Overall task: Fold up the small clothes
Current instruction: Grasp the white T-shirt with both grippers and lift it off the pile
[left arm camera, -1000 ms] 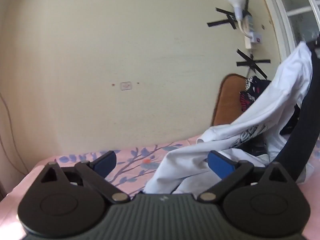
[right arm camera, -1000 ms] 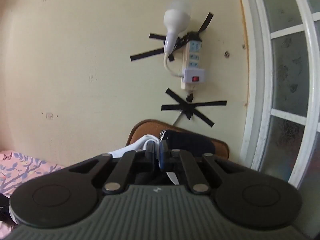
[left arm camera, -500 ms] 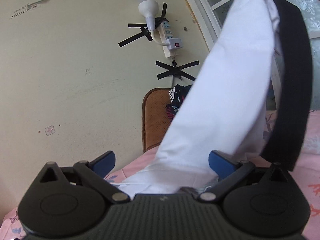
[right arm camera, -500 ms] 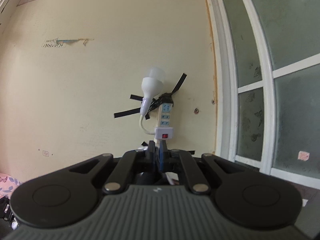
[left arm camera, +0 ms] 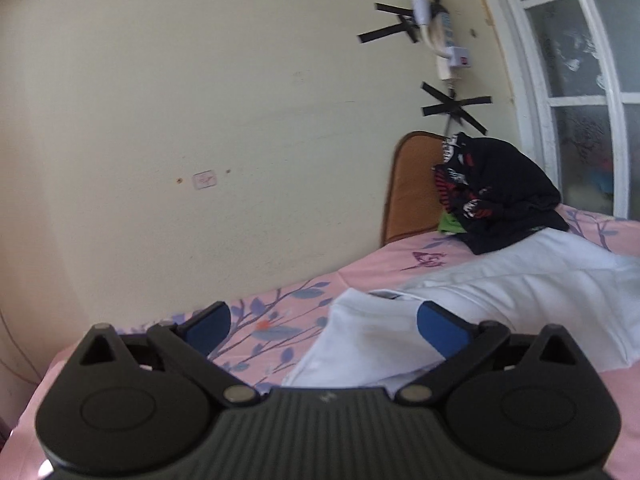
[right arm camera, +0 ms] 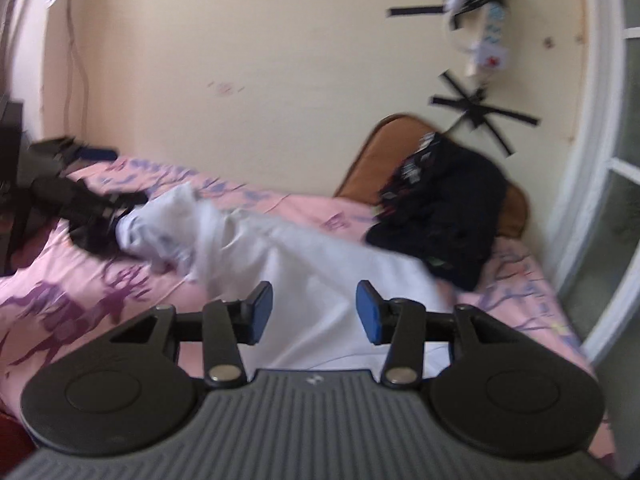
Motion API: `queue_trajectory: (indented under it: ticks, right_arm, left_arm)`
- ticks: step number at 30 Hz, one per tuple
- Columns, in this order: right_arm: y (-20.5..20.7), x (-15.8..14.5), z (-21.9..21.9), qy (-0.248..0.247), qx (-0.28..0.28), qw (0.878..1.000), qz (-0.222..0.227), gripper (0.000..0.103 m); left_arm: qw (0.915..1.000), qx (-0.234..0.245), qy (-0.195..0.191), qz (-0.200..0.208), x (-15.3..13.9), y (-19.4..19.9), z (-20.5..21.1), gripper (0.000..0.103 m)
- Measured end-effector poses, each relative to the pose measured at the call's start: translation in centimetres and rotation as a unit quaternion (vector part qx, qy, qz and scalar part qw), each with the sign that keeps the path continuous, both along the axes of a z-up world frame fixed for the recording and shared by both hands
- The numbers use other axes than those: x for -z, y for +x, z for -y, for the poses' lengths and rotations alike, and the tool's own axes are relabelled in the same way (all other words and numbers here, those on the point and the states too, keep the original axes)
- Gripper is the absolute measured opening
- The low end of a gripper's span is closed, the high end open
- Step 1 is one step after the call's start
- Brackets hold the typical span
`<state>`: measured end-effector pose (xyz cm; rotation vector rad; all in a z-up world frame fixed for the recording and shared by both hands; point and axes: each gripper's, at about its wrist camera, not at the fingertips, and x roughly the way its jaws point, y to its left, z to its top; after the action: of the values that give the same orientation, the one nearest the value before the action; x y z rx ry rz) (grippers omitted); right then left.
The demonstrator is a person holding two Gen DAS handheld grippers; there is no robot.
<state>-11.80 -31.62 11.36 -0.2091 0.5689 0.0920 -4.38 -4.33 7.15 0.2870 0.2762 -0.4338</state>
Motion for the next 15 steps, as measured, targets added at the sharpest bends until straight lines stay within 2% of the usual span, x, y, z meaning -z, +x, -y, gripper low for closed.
queue_trajectory:
  ticks: [2,3,4,5,6,8,9,10,12,15]
  right_arm:
    - [1.8,3.0,-2.8,-0.006,-0.035,0.999,-0.029,0.056]
    - [3.4,5.3,-4.2,0.013,-0.039,0.999,-0.02,0.059]
    - [5.4,6.3,-4.9,0.024,-0.045,0.998,-0.025,0.066]
    - [6.2,7.8,-5.6,0.058,-0.039,0.997,-0.017,0.071]
    - [7.7,8.7,-6.1,0.069,-0.036,0.997,-0.023,0.077]
    - [8.0,10.3,-6.1,0.093,-0.029,0.995,-0.023,0.078]
    - [8.1,10.6,-5.9,0.093,-0.029,0.995,-0.023,0.065]
    - [7.5,10.8,-5.2,0.074,-0.031,0.997,-0.017,0.016]
    - [6.6,9.7,-4.4,0.051,-0.015,0.999,-0.009,0.005]
    - [3.3,5.5,-1.3,0.071,0.019,0.996,0.059,0.005]
  left_arm:
    - [0.9995,-0.02,-0.022,-0.009,-0.4,0.2,-1.6,0.103]
    - [0.9991,-0.026,-0.029,-0.013,-0.5,0.2,-2.3,0.103]
    - [0.9988,-0.031,-0.035,-0.017,-0.6,0.2,-2.8,0.103]
    - [0.9985,-0.036,-0.036,-0.02,-0.5,0.0,-3.2,0.103]
    - [0.9985,-0.039,-0.033,-0.019,-0.4,-0.1,-3.4,0.103]
    - [0.9987,-0.044,-0.021,-0.014,-0.2,-0.4,-3.6,0.103]
    - [0.9989,-0.043,-0.016,-0.012,-0.1,-0.5,-3.6,0.103]
    - [0.9991,-0.039,-0.01,-0.008,-0.1,-0.6,-3.5,0.103]
    - [0.9996,-0.028,0.0,-0.002,-0.1,-0.7,-3.3,0.103]
    - [0.9999,0.001,0.015,0.001,-0.1,-0.4,-2.1,0.103]
